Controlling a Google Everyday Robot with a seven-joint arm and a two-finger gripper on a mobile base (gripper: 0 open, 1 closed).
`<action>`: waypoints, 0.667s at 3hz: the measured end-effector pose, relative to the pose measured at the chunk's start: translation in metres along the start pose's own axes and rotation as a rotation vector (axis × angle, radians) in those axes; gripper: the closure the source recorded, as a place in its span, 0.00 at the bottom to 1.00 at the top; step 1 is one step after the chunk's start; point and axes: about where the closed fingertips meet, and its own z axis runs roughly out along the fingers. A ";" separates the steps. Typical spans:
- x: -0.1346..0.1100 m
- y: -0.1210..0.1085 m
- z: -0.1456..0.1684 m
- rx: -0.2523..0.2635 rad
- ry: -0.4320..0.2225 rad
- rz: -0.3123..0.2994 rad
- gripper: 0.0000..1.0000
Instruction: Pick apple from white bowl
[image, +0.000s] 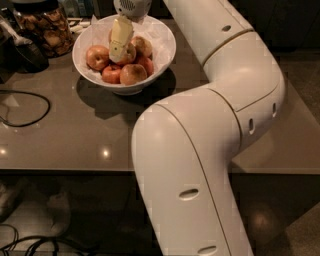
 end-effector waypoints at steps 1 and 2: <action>0.002 -0.002 0.004 -0.005 0.002 0.008 0.08; 0.002 -0.004 0.006 -0.005 0.004 0.011 0.09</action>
Offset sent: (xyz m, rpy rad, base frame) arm -0.0076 -0.0185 -0.0003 -0.0553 0.0877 -0.0081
